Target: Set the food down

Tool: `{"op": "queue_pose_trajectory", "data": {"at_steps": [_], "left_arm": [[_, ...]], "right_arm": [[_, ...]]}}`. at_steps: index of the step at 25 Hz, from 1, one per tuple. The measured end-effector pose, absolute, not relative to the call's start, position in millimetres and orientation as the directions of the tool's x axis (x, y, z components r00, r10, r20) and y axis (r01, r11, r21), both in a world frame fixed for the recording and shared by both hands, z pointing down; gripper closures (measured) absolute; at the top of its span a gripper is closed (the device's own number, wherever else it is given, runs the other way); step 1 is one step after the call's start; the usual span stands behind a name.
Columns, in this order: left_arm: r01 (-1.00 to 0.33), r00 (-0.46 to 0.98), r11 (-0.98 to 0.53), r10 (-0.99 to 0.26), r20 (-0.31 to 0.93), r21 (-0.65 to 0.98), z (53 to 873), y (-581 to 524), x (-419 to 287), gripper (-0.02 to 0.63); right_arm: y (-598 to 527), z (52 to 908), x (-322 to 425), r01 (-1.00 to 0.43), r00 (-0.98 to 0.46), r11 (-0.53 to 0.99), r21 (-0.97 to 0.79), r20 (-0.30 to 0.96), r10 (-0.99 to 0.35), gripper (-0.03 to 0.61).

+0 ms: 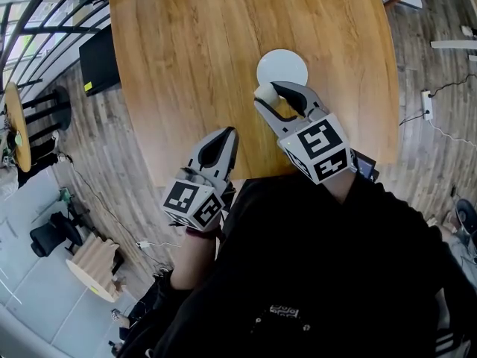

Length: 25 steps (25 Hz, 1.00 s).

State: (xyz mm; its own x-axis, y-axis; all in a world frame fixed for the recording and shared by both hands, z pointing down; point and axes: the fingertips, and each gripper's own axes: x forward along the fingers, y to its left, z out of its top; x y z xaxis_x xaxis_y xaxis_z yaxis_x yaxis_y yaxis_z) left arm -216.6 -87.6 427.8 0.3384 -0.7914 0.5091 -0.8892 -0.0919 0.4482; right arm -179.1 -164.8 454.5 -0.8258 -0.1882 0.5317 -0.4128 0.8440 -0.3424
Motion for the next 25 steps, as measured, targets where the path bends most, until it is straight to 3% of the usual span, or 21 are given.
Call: {"op": "queue_pose_trajectory", "data": {"at_steps": [25], "left_arm": [[-0.889,0.322,-0.026,-0.745,0.584,0.457,456.0,-98.8,-216.9,0.609]], "right_arm": [[-193.9,532.6,-174.5,-0.536,-0.723,0.788,-0.302,0.647,-0.244,0.407]]}}
